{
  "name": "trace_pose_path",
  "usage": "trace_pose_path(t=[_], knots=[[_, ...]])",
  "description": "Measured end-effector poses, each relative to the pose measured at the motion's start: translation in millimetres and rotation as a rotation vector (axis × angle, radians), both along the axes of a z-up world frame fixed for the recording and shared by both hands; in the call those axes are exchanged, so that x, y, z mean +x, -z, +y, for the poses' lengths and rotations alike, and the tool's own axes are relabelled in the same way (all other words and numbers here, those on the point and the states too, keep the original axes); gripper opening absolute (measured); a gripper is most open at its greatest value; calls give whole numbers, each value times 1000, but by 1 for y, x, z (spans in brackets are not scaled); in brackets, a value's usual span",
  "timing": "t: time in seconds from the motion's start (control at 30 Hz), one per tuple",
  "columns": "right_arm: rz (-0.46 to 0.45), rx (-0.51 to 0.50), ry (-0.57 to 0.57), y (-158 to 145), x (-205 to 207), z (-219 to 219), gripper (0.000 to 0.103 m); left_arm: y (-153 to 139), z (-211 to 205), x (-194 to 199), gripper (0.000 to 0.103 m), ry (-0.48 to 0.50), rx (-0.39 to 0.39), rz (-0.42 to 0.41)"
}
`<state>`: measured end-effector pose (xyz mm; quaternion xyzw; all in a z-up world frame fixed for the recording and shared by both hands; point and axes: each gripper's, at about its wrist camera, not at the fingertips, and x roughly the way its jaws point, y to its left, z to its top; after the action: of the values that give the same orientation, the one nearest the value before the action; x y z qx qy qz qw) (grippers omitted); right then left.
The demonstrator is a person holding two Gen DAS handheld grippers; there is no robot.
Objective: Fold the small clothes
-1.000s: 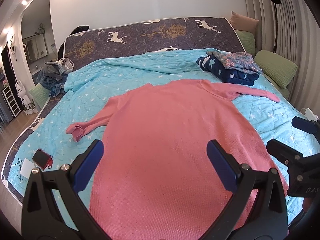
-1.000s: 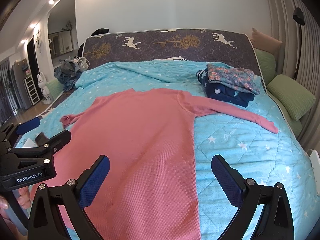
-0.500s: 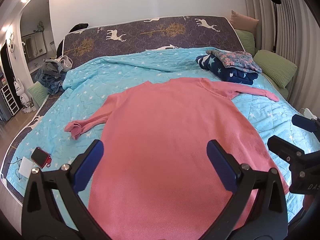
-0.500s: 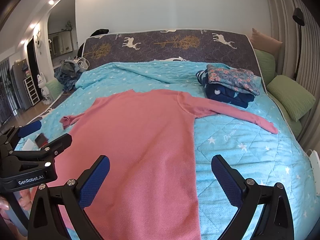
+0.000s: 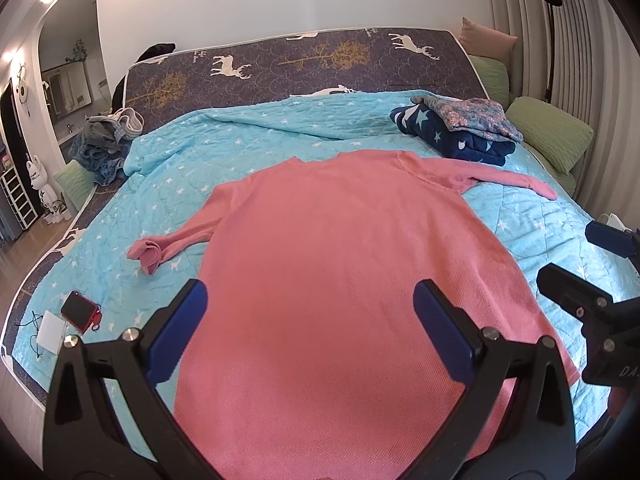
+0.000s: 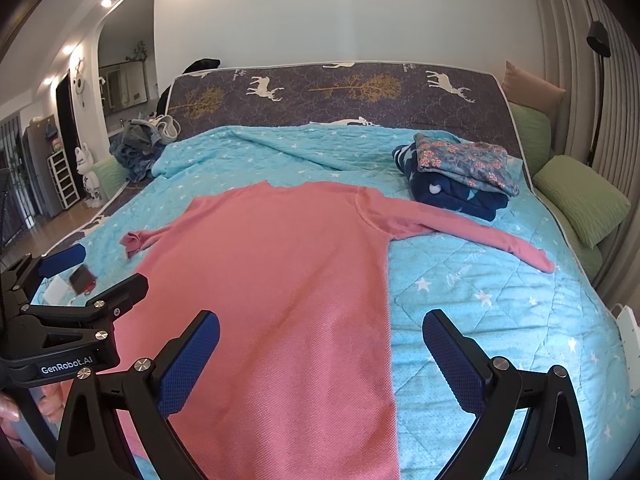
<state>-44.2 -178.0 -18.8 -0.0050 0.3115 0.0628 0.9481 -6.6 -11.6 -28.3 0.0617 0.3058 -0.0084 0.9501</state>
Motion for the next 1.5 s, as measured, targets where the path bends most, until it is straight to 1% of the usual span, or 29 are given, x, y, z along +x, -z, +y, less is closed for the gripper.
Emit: trace_pose_path(t=[0.63,0.77,1.07,1.2,1.37,1.5], knots=[[16,12,-4,4,2,1,103,4,5,3,102,-16,-4,13],[12,67,-27,4,1,-1,103,5,7,3,102,-16,-16,12],[10,41,-19,5,1,3,103,5,10,2,102,-16,-24,14],[2,9,-7,4,1,6,103,5,13,3,102,-22,-24,15],[9,53,-20,4,2,4,103,8,16,4,102,-29,-30,17],[8,32,30,4,7,3,103,9,18,6,102,-26,-33,21]])
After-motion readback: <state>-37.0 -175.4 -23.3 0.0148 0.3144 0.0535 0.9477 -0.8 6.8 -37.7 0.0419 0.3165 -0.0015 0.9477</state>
